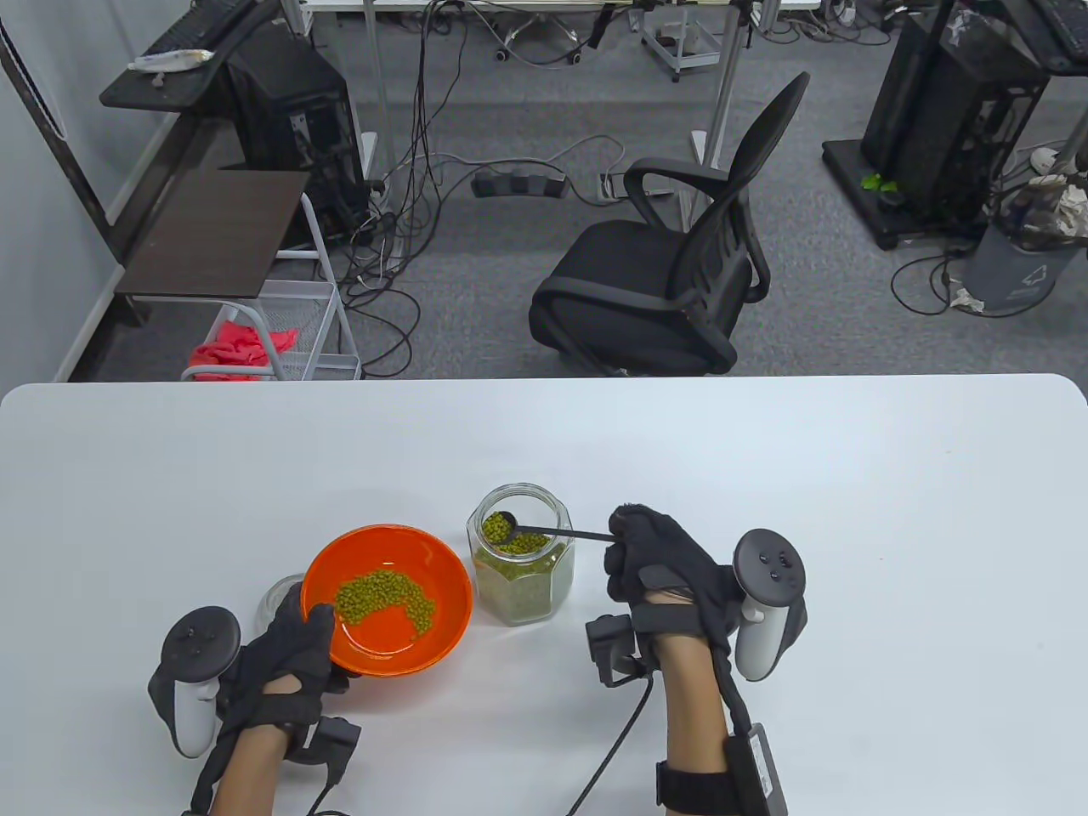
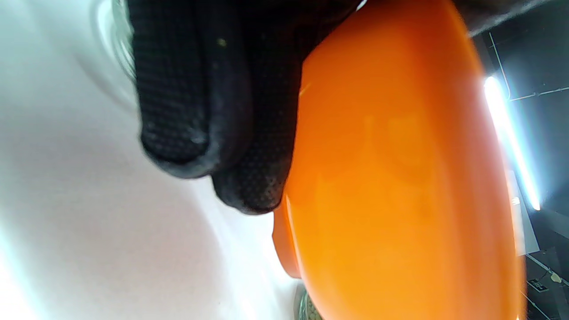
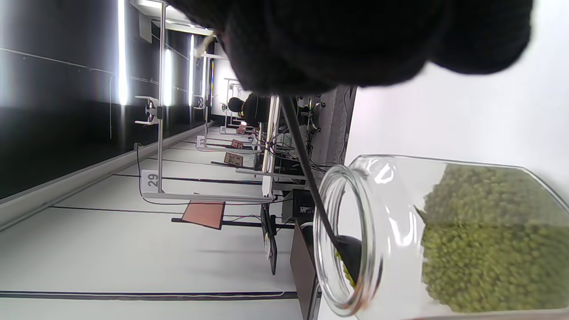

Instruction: Portion mung beans with measuring scoop (Bowl in hand)

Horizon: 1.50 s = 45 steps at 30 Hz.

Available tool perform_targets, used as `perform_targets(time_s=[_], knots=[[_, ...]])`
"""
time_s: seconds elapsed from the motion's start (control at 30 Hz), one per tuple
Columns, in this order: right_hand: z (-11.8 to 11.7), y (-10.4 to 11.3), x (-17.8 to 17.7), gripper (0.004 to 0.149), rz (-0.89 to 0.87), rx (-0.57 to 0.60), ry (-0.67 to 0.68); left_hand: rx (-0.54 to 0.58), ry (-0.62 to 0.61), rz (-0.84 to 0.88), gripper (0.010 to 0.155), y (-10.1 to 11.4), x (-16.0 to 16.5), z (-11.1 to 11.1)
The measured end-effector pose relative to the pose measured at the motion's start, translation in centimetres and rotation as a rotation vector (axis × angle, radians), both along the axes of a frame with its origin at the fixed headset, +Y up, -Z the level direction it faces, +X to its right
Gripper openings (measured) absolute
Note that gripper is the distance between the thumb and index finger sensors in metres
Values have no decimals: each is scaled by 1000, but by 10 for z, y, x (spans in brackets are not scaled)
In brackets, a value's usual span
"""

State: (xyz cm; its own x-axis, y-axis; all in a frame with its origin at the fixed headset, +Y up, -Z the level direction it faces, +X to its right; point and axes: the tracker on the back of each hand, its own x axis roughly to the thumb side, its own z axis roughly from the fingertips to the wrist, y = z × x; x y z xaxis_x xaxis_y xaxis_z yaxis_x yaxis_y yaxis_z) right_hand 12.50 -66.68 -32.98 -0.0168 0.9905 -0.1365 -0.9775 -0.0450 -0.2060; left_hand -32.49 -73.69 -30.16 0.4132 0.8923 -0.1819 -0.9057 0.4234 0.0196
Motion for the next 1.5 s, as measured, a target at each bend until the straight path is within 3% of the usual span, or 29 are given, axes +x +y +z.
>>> perform_targets(time_s=[0.4, 0.73, 1.17, 1.5], knots=[[8, 9, 13, 40, -28, 37, -28, -1, 0, -2, 68, 0, 1, 0], [14, 26, -1, 40, -9, 118, 23, -4, 0, 0, 68, 0, 1, 0], [11, 31, -38, 40, 43, 152, 203, -8, 0, 5, 68, 0, 1, 0], [5, 23, -70, 40, 134, 123, 347, -7, 0, 6, 68, 0, 1, 0]])
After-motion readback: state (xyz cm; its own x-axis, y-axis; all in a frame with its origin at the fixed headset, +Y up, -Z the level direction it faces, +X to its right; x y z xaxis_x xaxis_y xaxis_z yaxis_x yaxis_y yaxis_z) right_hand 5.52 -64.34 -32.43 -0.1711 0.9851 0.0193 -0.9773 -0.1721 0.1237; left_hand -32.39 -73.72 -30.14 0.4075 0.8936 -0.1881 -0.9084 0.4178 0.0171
